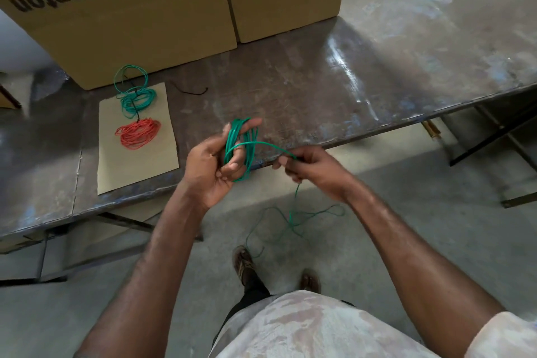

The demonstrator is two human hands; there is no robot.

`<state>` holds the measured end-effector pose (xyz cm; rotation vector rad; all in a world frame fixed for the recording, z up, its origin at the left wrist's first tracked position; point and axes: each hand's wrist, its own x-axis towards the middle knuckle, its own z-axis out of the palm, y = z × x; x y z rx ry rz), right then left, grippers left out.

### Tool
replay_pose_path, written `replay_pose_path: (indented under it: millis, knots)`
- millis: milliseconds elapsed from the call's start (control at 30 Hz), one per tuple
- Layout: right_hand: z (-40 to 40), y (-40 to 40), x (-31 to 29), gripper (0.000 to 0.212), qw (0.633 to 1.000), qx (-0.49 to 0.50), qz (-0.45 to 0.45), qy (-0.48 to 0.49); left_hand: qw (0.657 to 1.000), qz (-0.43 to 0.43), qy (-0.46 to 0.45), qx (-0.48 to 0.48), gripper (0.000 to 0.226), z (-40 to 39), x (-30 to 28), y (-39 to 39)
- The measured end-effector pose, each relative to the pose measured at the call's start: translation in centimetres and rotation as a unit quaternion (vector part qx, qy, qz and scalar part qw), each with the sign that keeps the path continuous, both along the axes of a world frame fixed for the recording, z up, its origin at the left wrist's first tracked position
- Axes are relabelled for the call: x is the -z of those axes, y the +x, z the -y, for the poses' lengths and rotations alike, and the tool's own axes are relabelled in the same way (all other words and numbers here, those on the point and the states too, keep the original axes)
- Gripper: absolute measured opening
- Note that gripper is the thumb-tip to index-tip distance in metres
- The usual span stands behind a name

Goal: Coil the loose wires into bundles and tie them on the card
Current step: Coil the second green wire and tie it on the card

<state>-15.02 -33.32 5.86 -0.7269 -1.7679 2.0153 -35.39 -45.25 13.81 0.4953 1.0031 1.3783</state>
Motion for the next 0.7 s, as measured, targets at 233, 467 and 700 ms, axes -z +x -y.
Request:
replay_pose_path:
  millis: [233,467,700]
  knots:
    - [-4.0,0.5,-4.7,0.017,0.996,0.046,-0.069,-0.013,0.994,-0.018,-0.028,0.101,0.054,2.7,1.0,2.5]
    - [0.5,-2.3,-1.5,0.016,1.000,-0.007,-0.007,-0.011,0.986,-0.027,0.129,-0.106,0.053,-0.2,-3.4,4.0]
    - [4.1,-1.7,-3.6,0.031,0.954,-0.287,0.083,-0.013,0.768,-0.603,0.091,-0.194,0.033,-2.7,-1.2,2.4]
